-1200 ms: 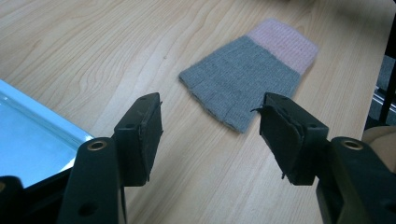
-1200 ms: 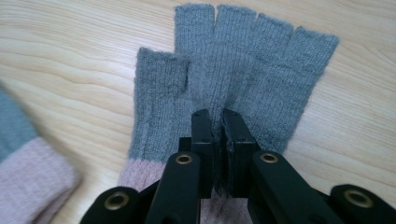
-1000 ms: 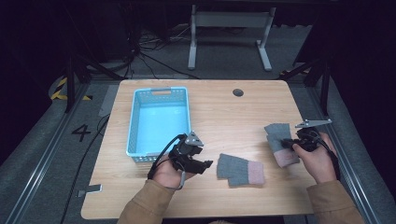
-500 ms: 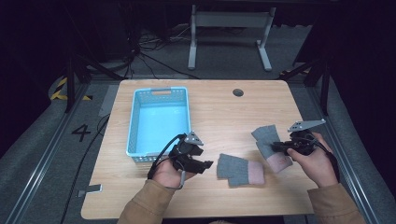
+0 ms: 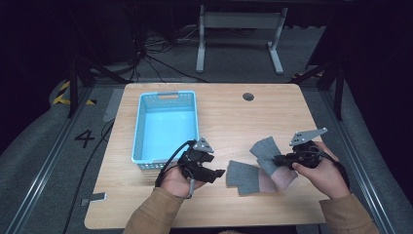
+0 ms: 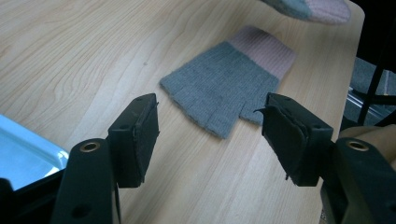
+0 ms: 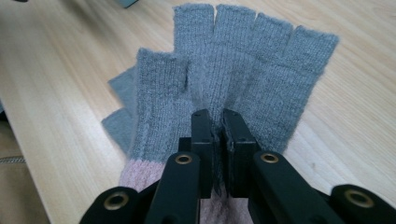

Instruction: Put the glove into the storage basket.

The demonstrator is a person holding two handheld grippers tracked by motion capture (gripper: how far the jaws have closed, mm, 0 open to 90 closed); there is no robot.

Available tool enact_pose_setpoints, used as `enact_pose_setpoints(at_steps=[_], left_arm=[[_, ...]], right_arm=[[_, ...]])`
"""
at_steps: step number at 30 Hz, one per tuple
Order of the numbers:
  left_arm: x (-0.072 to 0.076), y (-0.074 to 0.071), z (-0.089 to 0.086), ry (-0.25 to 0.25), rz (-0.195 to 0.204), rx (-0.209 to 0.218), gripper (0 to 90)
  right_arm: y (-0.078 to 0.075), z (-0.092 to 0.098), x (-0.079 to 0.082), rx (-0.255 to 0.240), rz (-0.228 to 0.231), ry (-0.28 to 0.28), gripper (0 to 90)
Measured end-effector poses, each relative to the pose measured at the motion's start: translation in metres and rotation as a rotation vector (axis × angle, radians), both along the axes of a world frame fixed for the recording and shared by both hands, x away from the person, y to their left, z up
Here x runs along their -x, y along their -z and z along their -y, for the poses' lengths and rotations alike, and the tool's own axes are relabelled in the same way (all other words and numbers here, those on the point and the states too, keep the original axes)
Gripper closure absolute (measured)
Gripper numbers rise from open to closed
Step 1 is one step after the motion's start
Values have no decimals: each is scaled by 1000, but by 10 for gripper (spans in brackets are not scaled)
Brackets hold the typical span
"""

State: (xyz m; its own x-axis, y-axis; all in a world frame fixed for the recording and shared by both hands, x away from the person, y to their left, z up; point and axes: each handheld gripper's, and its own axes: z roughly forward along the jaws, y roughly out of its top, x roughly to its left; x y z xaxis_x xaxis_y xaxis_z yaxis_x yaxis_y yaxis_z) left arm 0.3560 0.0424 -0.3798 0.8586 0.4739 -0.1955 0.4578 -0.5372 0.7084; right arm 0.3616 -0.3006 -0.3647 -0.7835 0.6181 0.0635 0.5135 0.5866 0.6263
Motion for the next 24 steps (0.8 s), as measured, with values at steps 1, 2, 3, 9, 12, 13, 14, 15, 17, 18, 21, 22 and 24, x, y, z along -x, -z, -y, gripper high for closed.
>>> enact_pose_setpoints(at_steps=[1,2,3,9,12,13,14,15,17,18,21,22,24], left_arm=[[0,0,0,0,0,0,370],[0,0,1,-1,-1,0,370],[0,0,1,-3,-4,3,370],[-1,1,3,11,-16,7,411],[0,2,5,14,-20,-7,440],[0,2,6,19,-23,-12,442],[0,3,7,15,-19,-15,442],[0,3,7,16,-18,-16,446],[0,3,7,15,-13,-21,463],[0,3,7,15,-13,-21,476],[0,5,9,-5,-8,-52,516],[0,5,9,-8,-7,-54,526],[-1,5,9,-14,-7,-52,529]], right_arm=[[0,0,0,0,0,0,844],[0,-2,1,3,-2,-11,844],[1,-5,2,10,-5,-31,844],[4,-13,4,30,-7,-65,844],[7,-18,5,41,-10,-91,843],[9,-21,5,47,-12,-105,843],[10,-23,6,52,-15,-116,843],[11,-24,6,55,-15,-121,843],[13,-27,6,64,-18,-141,843],[13,-27,6,64,-18,-141,843],[16,-30,6,76,-17,-167,842],[17,-31,6,74,-19,-171,842],[19,-32,6,80,-22,-177,842]])
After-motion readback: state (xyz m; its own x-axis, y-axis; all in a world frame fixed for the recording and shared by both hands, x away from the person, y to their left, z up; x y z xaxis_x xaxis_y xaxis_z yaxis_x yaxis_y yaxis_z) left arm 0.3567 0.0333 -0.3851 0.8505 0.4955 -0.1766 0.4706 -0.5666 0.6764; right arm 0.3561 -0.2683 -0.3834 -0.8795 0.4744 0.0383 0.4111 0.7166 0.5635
